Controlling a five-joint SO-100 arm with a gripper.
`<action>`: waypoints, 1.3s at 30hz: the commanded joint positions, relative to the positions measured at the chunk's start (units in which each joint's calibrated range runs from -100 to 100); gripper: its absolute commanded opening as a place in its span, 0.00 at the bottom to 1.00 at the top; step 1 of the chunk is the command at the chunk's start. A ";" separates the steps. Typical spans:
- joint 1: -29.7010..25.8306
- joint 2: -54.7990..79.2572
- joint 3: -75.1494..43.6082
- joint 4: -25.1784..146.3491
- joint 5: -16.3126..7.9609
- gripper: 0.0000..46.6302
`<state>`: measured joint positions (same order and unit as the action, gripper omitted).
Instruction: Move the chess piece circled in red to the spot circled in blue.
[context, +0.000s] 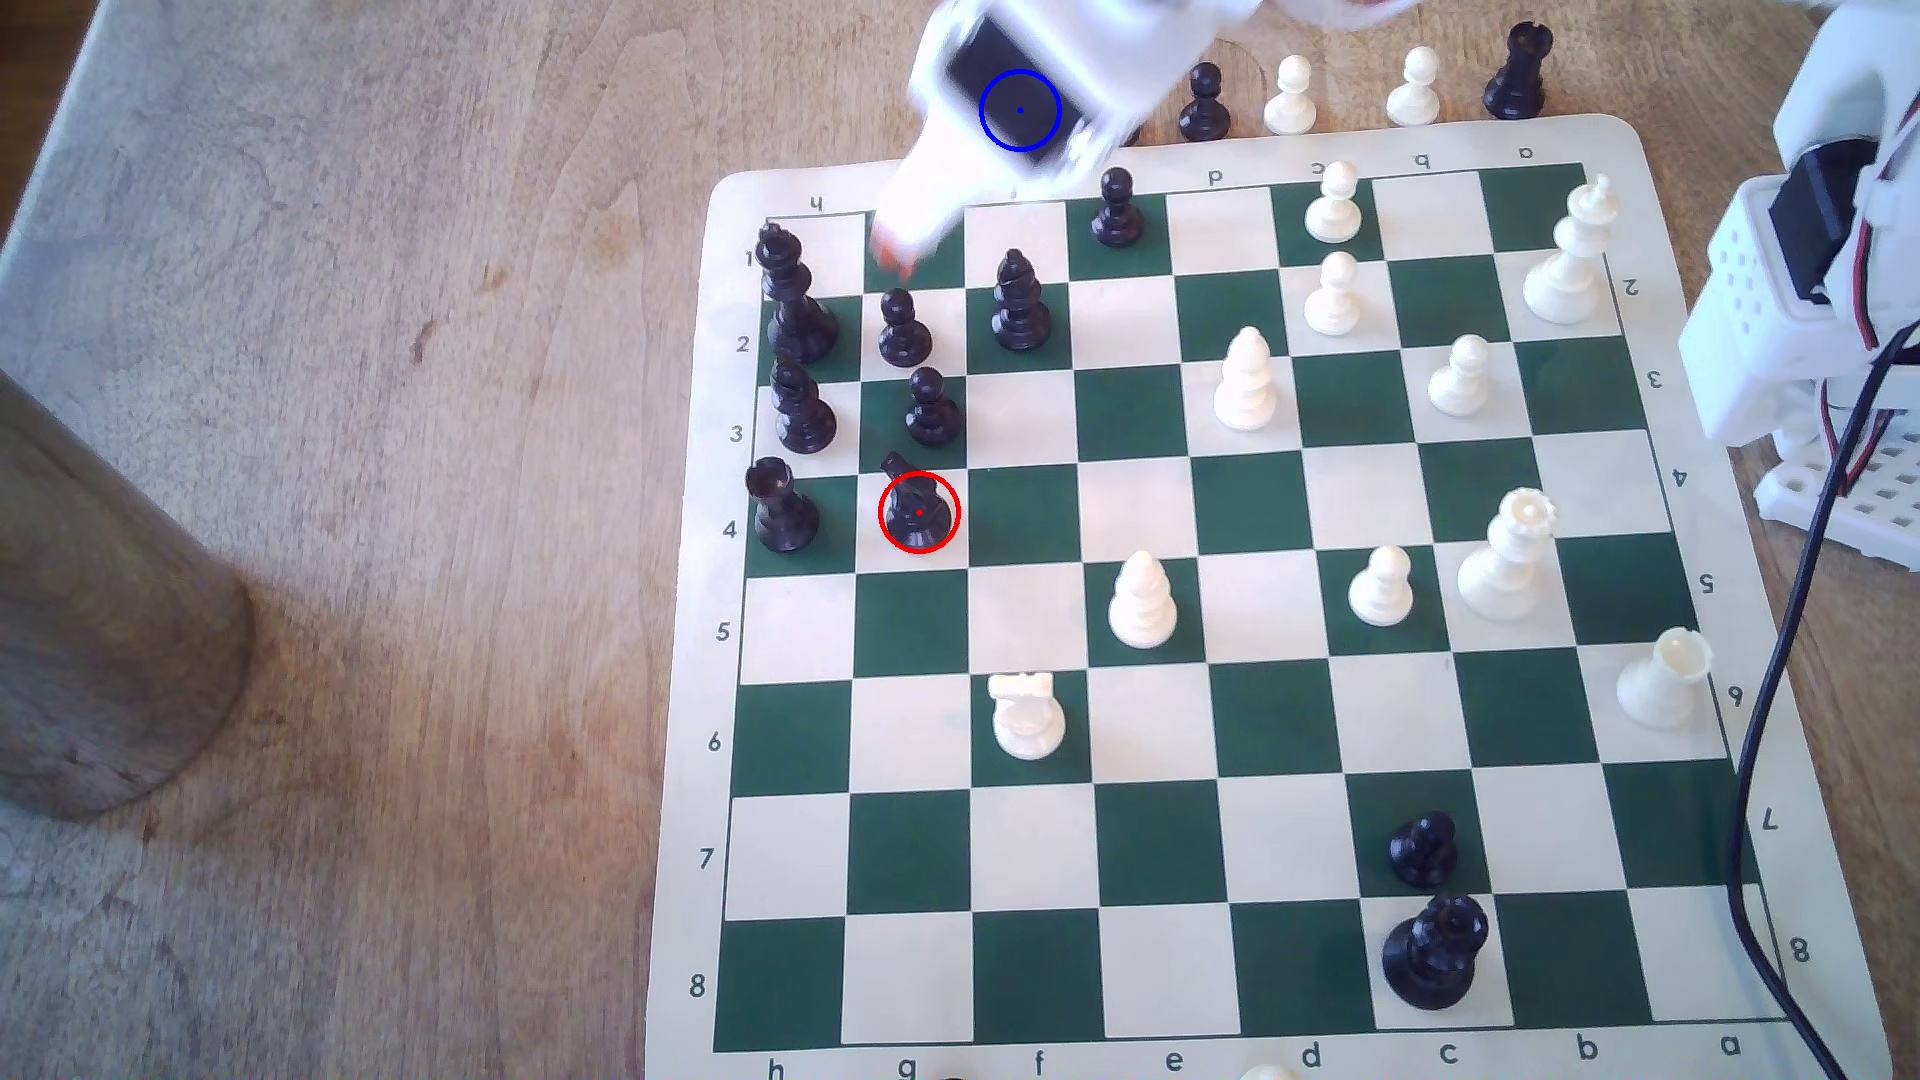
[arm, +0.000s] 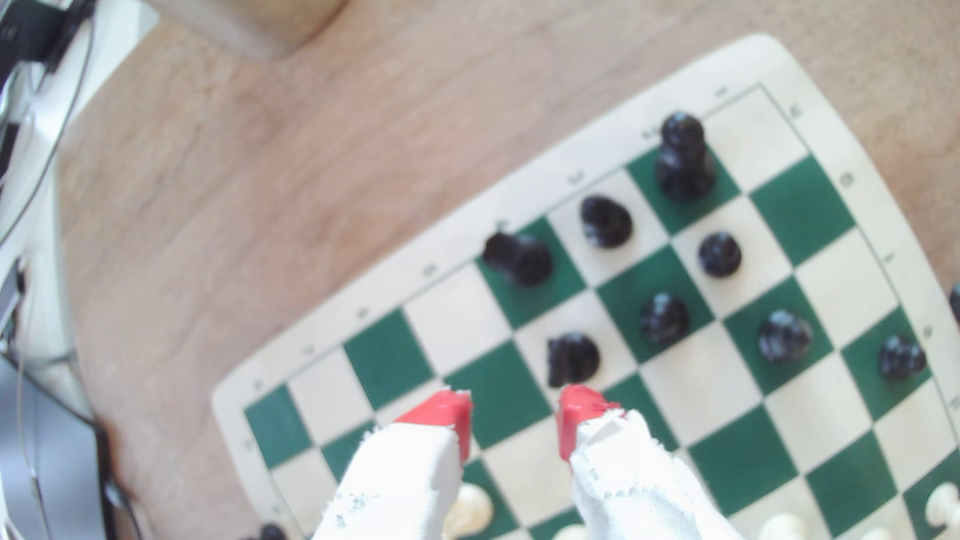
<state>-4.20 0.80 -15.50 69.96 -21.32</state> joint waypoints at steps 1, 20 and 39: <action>-1.31 2.26 -5.26 0.56 -1.42 0.29; -0.92 16.52 -4.45 -6.24 -1.22 0.24; -2.88 21.87 -4.72 -10.42 -0.63 0.23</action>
<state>-6.78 24.26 -15.59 60.40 -22.34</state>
